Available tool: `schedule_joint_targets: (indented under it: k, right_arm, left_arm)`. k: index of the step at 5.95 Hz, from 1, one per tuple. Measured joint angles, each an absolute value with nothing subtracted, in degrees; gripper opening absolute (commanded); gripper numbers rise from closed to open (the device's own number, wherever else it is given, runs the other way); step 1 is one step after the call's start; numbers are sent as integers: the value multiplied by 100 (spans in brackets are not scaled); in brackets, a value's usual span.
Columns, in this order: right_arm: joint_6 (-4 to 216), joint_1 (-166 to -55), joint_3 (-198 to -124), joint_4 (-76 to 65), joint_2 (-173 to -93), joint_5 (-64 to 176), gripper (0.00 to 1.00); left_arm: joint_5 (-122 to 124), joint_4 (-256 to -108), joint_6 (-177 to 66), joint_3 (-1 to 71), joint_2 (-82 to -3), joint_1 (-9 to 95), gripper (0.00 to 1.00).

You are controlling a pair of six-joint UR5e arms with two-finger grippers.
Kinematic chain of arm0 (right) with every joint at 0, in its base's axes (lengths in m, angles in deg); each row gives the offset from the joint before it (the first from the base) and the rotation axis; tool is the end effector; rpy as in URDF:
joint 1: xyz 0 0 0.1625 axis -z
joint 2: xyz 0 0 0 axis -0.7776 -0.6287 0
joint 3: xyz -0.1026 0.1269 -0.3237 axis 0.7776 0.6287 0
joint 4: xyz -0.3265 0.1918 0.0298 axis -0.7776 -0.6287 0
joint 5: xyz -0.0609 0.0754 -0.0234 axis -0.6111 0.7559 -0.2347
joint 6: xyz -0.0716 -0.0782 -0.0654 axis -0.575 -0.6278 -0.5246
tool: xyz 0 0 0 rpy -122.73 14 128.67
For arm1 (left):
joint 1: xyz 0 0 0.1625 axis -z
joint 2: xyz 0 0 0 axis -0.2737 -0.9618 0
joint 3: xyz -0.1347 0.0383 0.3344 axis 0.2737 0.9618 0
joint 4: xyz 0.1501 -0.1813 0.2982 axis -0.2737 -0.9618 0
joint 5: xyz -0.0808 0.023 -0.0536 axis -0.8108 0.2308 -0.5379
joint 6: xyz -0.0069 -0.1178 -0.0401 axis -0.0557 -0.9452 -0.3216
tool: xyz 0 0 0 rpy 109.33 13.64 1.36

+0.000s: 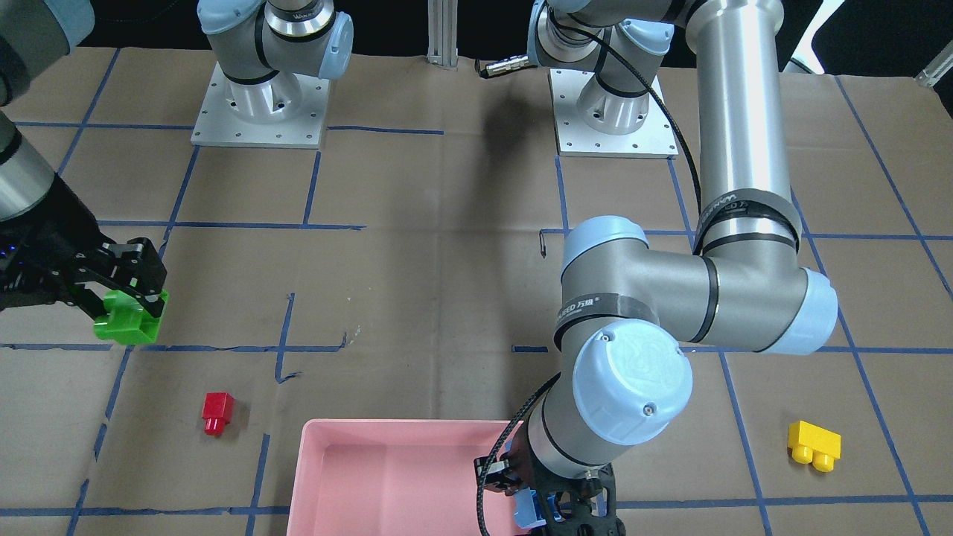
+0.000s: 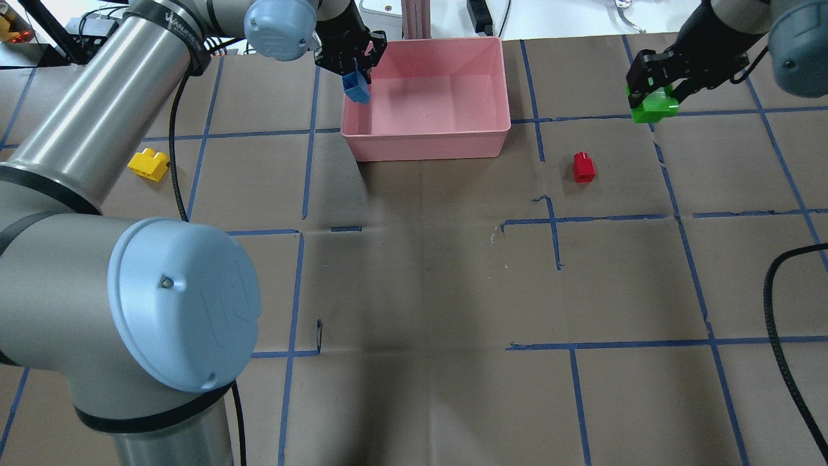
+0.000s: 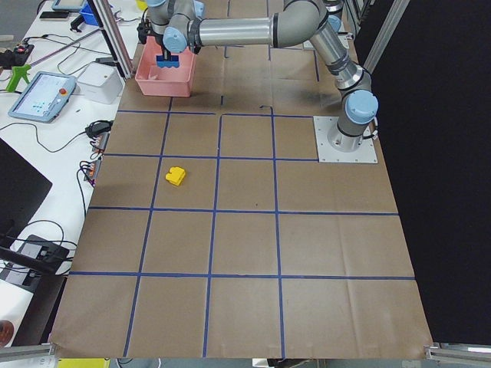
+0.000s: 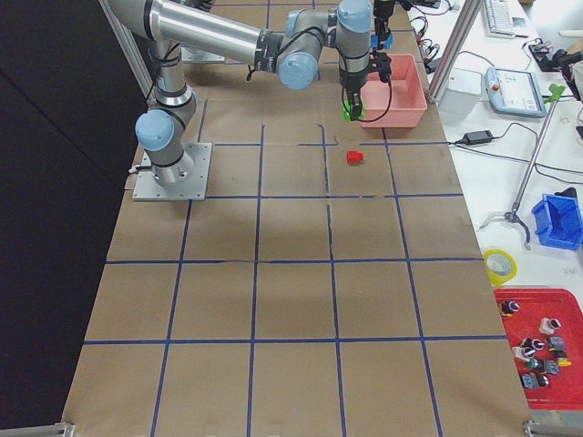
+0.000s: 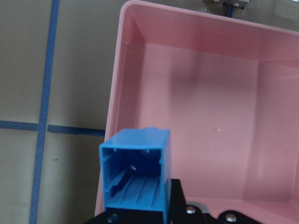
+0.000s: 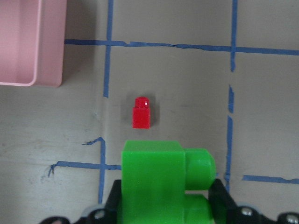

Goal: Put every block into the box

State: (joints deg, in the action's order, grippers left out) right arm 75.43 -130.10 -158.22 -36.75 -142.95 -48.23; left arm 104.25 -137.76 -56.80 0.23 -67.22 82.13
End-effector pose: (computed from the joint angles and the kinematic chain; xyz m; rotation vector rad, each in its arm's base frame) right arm 0.0495 -0.5496 0.3464 -0.0983 3.0043 -0.2546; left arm -0.2498 -0.6904 0.2467 0.1893 -2.9663 0.1425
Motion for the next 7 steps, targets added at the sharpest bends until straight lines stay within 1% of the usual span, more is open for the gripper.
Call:
schedule_joint_targets:
  k: [1, 2, 5, 7]
  right_arm:
    - [7921, -13252, -15794, -3967, -14123, -4514, 5]
    - [8293, -13473, -15709, -4274, -13967, -4323, 6]
    - [8534, -13829, -15283, -4643, -13509, -3654, 6]
    - [8556, -14073, -14654, -4746, -12985, -3099, 8]
  left_arm:
    - [10384, -13586, -5837, 33, -6885, 8274, 61]
    - [10384, -13435, -5943, 48, -6982, 8324, 100]
    - [10365, -13277, -6341, 7, -6905, 8347, 100]
    - [10393, -13629, -6014, 31, -6340, 7999, 100]
